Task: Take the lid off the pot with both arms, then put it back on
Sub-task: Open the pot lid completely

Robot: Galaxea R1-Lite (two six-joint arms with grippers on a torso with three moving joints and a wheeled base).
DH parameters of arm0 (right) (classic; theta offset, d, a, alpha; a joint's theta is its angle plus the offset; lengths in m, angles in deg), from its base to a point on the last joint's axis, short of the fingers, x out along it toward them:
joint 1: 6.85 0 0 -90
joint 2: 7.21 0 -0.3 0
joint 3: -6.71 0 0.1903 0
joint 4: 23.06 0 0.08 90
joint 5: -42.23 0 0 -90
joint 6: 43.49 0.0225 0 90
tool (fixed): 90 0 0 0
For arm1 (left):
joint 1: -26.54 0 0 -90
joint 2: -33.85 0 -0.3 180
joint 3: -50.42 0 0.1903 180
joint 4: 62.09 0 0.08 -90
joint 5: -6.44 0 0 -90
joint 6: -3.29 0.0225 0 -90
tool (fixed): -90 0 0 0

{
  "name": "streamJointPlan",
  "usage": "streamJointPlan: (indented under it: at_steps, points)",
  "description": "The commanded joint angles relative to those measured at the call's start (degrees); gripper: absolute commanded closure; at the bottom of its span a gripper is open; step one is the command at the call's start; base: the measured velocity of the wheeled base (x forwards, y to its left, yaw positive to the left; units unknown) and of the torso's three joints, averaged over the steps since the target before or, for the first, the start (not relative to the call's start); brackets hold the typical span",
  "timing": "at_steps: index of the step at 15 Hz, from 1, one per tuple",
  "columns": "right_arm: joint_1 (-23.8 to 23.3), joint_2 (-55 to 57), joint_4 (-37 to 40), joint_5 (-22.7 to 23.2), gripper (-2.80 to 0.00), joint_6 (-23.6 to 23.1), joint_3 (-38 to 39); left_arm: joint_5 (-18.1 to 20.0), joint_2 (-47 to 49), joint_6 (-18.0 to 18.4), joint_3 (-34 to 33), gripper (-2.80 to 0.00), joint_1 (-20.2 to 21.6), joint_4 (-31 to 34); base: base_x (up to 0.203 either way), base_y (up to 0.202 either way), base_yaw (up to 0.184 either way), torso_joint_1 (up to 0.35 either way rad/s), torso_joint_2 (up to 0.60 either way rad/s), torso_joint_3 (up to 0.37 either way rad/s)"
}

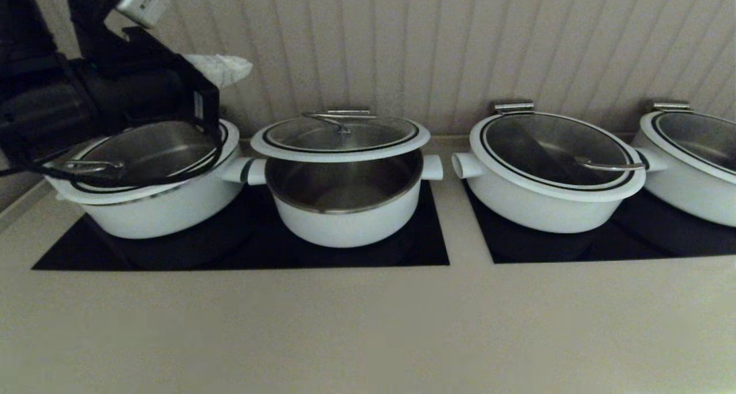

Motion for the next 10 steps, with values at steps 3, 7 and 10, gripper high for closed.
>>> streamJointPlan:
  at_steps: [3, 7, 10]
  points:
    - [0.0, 0.09, -0.01, 0.06, 0.0, -0.05, 0.0, 0.4, -11.38, -0.14, -12.39, 0.0, -0.15, 5.99, 0.0, 0.0, 0.0, 0.0, 0.0, 0.0]
    - [0.0, 0.09, -0.01, 0.06, 0.0, -0.05, 0.0, 0.53, -16.27, -0.62, -23.81, 0.0, -0.78, 6.33, 0.0, 0.0, 0.0, 0.0, 0.0, 0.0]
    - [0.0, 0.09, -0.01, 0.06, 0.0, -0.05, 0.0, 0.53, -15.2, -1.94, -25.96, 0.0, -0.85, 5.88, 0.0, 0.0, 0.0, 0.0, 0.0, 0.0]
